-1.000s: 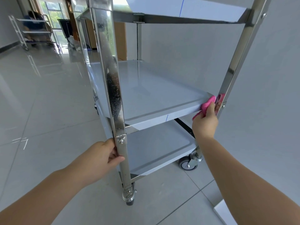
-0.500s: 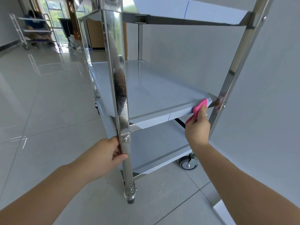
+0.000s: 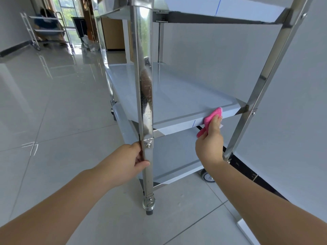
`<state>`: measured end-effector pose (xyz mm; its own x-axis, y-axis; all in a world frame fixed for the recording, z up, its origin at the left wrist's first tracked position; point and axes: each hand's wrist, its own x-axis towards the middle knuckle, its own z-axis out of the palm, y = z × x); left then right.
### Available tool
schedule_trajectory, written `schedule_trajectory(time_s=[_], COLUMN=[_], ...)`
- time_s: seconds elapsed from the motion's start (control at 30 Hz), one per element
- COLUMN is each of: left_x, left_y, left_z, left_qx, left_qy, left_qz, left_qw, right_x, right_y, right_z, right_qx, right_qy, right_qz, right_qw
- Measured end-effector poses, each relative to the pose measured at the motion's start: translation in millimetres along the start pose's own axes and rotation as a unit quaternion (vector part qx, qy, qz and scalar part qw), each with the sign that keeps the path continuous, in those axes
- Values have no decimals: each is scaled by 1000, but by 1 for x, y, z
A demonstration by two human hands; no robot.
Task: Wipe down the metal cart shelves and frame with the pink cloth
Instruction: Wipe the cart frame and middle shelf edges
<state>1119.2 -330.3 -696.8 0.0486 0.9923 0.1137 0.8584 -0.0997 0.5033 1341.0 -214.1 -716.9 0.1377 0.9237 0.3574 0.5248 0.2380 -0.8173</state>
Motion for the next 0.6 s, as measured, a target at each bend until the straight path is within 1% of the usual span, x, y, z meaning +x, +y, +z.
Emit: schedule_trajectory(time_s=[0.2, 0.37, 0.5, 0.6], left_x=[1, 3, 4, 5], left_y=[2, 4, 4, 5], left_z=[1, 1, 2, 3], left_qx=[10, 16, 22, 23], left_qy=[1, 5, 5, 6], left_qz=[-3, 0, 0, 2], left_qw=[1000, 1000, 1000, 1000], right_x=[-16, -36, -42, -48], right_y=[-15, -31, -36, -37], right_z=[2, 7, 9, 11], right_qx=[8, -29, -20, -20], right_qy=[-29, -48, -60, -64], right_qz=[-7, -30, -26, -53], right_qw=[1000, 998, 998, 996])
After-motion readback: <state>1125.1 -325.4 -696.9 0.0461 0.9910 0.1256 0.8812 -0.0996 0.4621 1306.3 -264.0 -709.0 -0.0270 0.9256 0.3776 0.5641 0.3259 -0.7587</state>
